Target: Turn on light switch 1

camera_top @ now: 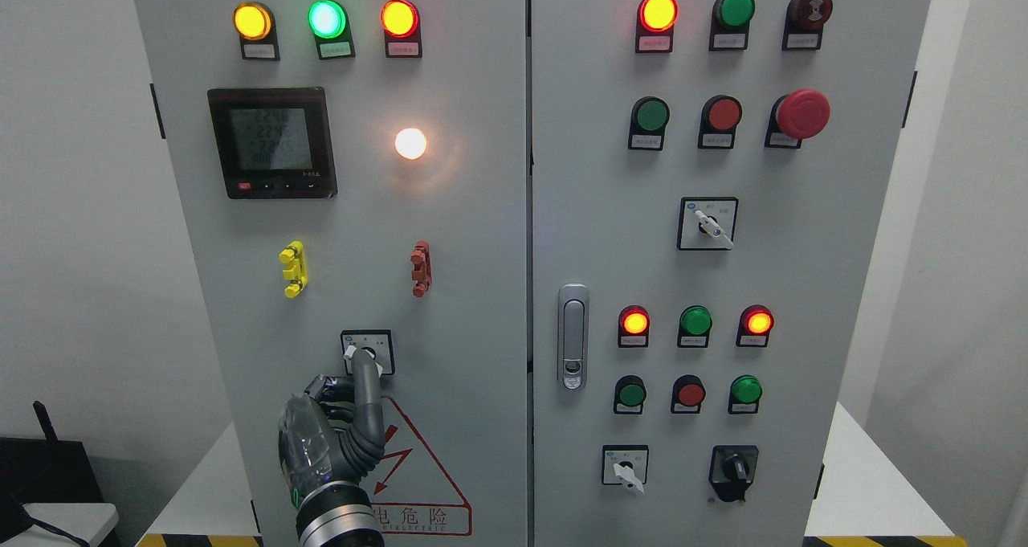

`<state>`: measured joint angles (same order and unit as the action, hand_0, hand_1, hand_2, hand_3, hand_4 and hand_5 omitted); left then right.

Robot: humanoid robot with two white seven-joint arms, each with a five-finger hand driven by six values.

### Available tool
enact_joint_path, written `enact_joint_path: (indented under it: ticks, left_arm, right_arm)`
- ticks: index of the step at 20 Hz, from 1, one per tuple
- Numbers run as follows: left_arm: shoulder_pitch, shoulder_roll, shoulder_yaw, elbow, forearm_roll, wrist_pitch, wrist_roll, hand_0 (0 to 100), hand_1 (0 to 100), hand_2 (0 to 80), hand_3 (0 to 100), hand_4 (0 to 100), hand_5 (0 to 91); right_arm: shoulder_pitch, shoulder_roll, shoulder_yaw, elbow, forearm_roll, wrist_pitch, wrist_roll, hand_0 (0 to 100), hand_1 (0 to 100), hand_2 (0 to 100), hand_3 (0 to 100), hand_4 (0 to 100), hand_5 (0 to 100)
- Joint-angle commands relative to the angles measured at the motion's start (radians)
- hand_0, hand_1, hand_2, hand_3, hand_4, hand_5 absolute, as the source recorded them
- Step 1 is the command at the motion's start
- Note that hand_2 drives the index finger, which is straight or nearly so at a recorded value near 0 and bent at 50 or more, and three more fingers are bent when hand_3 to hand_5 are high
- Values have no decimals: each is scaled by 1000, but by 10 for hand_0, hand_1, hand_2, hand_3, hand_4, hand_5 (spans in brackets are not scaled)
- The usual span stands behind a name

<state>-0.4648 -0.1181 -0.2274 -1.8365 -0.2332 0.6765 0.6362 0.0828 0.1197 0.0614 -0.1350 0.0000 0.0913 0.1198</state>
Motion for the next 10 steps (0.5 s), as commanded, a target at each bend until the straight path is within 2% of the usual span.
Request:
enact_joint_path:
  ticks: [1,4,10]
  left_arm:
    - [29,0,0,-33,0,-12,0,306,168,630,706,755,678]
    - [70,2,0,-33,0,-80,-1,307,170,637,713,760,685]
    - [262,9,16,-30,0,-331,2,273,181,653,724,771,695]
  right_arm:
    - [0,0,0,0,-18,-1,0,120,389,0,0,0,0]
    - [0,0,0,0,-17,-1,0,120,389,0,0,0,0]
    - [0,0,0,0,-17,-1,0,120,389,0,0,0,0]
